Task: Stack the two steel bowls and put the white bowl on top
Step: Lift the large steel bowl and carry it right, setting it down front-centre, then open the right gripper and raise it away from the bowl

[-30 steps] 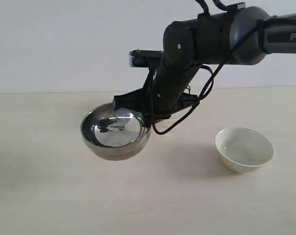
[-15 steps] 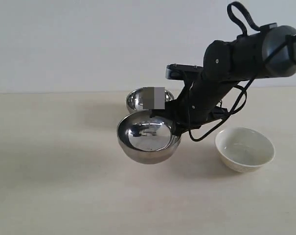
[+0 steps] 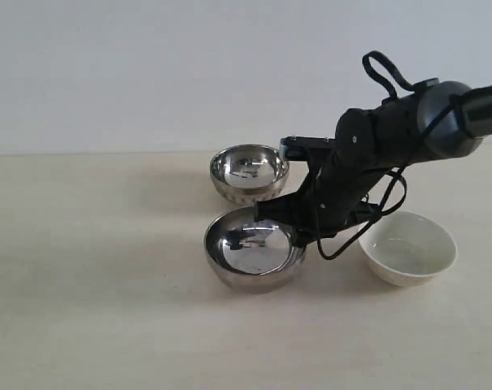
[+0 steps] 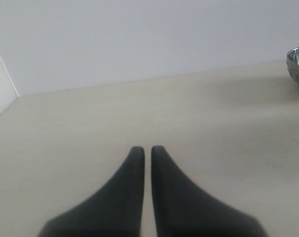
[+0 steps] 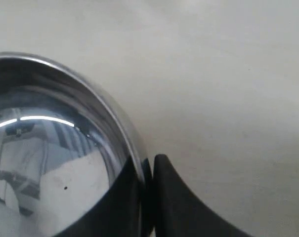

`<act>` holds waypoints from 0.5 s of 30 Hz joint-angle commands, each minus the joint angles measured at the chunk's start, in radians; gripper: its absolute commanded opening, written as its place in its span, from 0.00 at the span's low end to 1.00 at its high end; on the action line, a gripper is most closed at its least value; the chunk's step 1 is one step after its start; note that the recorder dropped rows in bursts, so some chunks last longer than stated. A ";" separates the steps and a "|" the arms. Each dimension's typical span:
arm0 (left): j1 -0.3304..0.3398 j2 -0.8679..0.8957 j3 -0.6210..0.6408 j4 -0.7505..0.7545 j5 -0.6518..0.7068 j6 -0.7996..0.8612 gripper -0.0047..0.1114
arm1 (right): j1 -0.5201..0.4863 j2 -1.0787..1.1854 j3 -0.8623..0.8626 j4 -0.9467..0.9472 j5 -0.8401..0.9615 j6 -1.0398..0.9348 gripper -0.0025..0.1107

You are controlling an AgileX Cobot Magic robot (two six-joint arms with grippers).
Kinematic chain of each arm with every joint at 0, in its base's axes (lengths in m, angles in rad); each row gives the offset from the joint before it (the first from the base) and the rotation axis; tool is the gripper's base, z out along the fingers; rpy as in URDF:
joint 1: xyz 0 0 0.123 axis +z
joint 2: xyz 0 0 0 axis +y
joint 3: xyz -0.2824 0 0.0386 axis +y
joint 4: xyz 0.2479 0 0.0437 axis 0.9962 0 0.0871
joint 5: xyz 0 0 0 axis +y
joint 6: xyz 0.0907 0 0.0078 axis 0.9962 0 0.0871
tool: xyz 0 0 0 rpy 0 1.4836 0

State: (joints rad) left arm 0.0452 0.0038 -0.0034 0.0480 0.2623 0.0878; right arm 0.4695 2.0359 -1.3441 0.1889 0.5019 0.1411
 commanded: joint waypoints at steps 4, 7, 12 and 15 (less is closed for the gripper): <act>0.002 -0.004 0.003 -0.007 -0.008 -0.010 0.07 | -0.006 0.021 -0.002 0.010 -0.037 0.027 0.02; 0.002 -0.004 0.003 -0.007 -0.008 -0.010 0.07 | -0.006 0.028 -0.002 0.012 -0.037 0.032 0.07; 0.002 -0.004 0.003 -0.007 -0.008 -0.010 0.07 | -0.006 0.028 -0.002 0.014 -0.028 0.028 0.30; 0.002 -0.004 0.003 -0.007 -0.008 -0.010 0.07 | -0.006 0.022 -0.002 0.014 -0.015 0.026 0.33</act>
State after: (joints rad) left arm 0.0452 0.0038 -0.0034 0.0480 0.2623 0.0878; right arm 0.4695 2.0659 -1.3441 0.2005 0.4752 0.1693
